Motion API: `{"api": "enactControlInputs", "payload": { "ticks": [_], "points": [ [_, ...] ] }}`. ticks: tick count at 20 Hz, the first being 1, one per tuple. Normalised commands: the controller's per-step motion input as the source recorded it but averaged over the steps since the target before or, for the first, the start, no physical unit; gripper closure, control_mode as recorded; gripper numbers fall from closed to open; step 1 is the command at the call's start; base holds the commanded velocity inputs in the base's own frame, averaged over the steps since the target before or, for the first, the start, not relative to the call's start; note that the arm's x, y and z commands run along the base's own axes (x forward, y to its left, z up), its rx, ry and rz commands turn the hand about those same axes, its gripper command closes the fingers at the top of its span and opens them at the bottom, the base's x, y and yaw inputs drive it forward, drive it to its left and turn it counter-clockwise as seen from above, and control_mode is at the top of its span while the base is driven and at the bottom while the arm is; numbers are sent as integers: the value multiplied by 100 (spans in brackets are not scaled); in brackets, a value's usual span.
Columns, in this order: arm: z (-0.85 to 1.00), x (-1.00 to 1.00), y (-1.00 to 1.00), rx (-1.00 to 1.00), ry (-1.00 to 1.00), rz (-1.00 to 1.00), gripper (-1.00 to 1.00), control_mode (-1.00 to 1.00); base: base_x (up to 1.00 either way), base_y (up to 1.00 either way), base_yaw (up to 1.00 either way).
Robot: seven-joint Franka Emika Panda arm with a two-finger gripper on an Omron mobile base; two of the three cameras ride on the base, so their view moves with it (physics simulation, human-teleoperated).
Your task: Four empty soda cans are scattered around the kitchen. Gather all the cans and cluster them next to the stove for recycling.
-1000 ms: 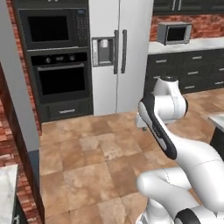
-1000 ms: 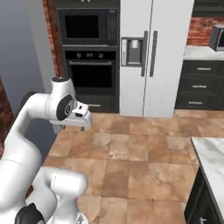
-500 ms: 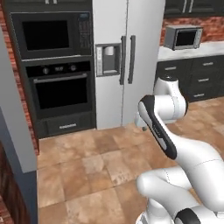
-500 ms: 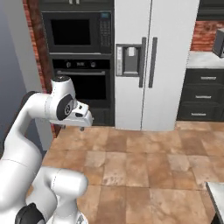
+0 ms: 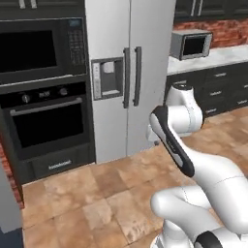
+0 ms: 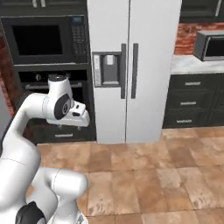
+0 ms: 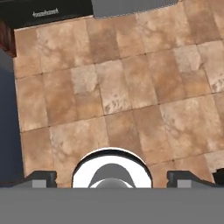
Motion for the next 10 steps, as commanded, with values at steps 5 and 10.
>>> {"api": "enactControlInputs", "payload": {
  "ticks": [5,10],
  "points": [
    [0,0,0,0,0,0,-100,100,37,-1,-79],
    [0,0,0,0,0,0,-100,100,20,0,-86]
  ]
}}
